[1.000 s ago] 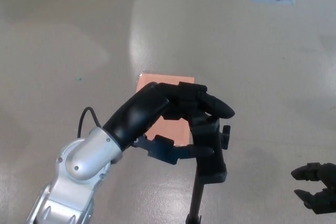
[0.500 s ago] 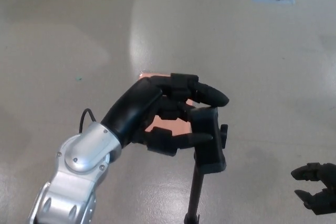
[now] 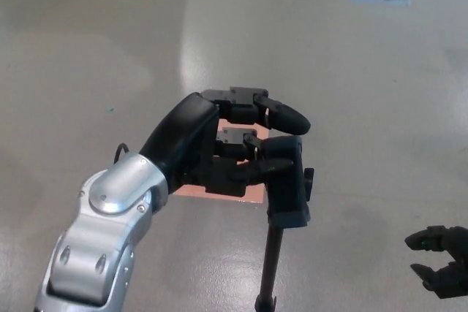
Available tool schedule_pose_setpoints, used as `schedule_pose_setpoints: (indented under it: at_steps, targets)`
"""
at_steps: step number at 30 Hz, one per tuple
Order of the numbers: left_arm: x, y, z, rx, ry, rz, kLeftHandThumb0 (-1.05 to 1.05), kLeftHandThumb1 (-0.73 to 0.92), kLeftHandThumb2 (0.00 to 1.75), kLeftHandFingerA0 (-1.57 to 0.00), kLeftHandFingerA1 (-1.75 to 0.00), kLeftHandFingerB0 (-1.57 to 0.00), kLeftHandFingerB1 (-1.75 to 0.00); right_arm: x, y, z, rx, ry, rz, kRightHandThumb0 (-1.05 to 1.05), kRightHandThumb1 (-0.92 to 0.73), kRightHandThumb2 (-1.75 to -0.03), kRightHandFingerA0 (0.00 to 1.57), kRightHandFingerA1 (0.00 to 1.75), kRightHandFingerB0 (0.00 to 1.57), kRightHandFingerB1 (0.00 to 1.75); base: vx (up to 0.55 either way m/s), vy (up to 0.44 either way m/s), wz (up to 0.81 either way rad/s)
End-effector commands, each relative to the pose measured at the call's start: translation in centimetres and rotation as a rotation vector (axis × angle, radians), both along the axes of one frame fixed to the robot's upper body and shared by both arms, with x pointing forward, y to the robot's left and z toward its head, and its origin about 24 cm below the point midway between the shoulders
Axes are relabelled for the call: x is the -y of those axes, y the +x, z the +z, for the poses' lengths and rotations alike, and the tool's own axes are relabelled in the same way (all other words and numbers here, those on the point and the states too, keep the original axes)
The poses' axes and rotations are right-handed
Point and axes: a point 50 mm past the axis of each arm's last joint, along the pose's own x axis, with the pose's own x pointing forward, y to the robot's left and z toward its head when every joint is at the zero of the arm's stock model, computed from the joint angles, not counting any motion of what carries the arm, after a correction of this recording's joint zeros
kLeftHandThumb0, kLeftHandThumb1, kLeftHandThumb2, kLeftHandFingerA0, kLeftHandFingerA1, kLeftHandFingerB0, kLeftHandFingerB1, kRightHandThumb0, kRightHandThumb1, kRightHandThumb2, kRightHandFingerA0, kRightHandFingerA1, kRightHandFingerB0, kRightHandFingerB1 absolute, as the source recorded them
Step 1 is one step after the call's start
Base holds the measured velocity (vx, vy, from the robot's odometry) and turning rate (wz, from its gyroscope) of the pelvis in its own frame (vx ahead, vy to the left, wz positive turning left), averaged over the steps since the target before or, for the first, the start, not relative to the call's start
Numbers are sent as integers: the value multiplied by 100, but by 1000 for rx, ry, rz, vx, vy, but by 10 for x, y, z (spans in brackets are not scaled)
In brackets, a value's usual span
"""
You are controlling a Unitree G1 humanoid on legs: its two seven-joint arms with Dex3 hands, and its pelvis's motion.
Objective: The robot uses its left hand to grab the top of a phone stand kept on the floor and rotates it anti-clockwise
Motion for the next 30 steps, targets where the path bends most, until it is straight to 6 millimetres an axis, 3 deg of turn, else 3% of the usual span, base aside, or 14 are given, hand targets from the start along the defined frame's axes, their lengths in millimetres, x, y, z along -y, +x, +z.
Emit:
schedule_pose_setpoints:
  at_steps: [1,15,16,20,21,29,30]
  targets:
    - [5,12,4,-325,-187,-22,-16,75,63,-109,-75,-89,-65,5,12,17,25,-15,-1,-36,-83,-65,45,43,21,30,0,0,0]
    - [7,16,-2,-437,-244,-14,-17,74,62,-108,-77,-89,-64,6,16,21,35,-9,6,-38,-83,-65,45,45,21,30,0,0,0]
    - [6,19,-3,-492,-282,-12,-20,68,60,-111,-81,-87,-64,5,16,22,35,-9,6,-31,-61,-101,38,60,8,45,0,0,0]
    - [5,24,-6,-605,-367,-13,-20,71,61,-110,-82,-86,-66,4,17,22,40,-12,12,-31,-61,-101,39,60,8,45,0,0,0]
    - [5,25,-8,-621,-379,-7,-21,71,61,-112,-83,-87,-67,4,18,23,39,-12,10,-38,-83,-65,46,44,21,30,0,0,0]
    - [4,30,-12,-697,-406,44,-19,74,62,-116,-78,-90,-66,3,21,26,41,-10,6,-39,-82,-65,44,44,21,30,0,0,0]
    - [4,30,-12,-700,-401,50,-20,73,62,-116,-78,-90,-66,3,21,26,40,-6,2,-46,-71,-80,38,50,17,38,0,0,0]
